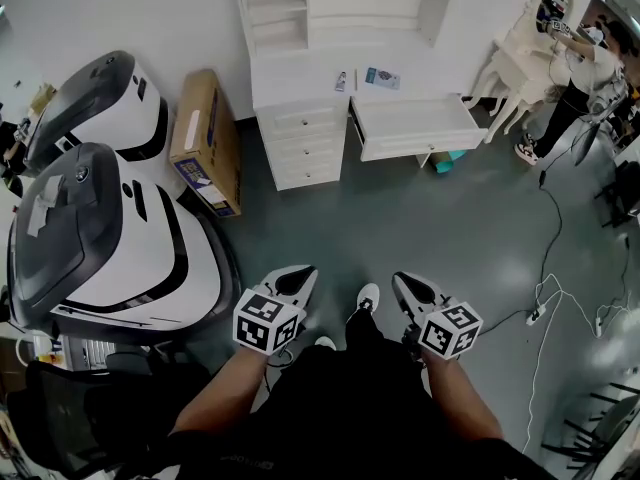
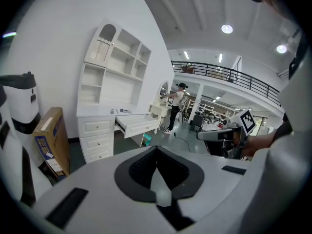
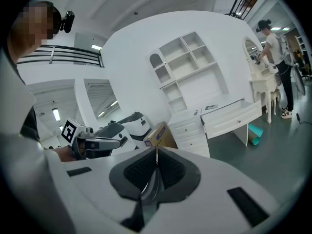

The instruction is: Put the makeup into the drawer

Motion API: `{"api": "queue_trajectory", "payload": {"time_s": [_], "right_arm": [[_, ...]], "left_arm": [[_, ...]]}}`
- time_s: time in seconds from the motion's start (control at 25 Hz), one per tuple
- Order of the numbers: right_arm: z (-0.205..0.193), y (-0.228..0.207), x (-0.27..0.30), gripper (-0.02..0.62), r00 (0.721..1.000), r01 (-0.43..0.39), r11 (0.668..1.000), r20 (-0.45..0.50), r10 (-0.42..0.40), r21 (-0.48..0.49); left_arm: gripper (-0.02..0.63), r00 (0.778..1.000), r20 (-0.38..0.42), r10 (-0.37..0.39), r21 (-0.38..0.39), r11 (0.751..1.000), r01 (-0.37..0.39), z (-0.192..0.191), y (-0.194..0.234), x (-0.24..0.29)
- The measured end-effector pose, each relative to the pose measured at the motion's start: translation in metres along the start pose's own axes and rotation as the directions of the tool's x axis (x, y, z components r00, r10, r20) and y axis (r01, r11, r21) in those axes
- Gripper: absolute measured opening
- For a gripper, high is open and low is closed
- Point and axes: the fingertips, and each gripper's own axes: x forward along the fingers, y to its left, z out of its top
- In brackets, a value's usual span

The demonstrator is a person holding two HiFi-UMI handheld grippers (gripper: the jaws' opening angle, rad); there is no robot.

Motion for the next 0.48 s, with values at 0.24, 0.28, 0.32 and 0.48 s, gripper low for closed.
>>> {"api": "queue_trajectory", "payload": {"time_s": [0.24,0.28,0.32,0.48], "right_arm": [[0.005,-0.009,0.024,0.029,1.000,-0.017,1.000,-0.015,0.017,0.006],[0.007,-0.010,0.029,0.029,1.000,-0.022,1.000,-0.014,0.022,0.007],[0.011,-0.012,0.034,0.029,1.000,-0.028,1.000,-0.013,0.028,0.006],[0.029,-0.025,0.053,0.029,0.999,-0.047,0.999,0.000,0.047,0.011]], "left_arm": [[0.006,0.999,0.012,0.038,-0.009,0.999,-0.038,0.002,0.016,-0.002],[0.006,0.999,0.009,0.046,-0.014,0.999,-0.046,0.001,0.020,-0.002],[0.006,0.999,0.005,0.054,-0.020,0.998,-0.054,0.001,0.025,0.000],[0.006,0.997,-0.007,0.071,-0.024,0.997,-0.071,0.010,0.041,0.014]]}}
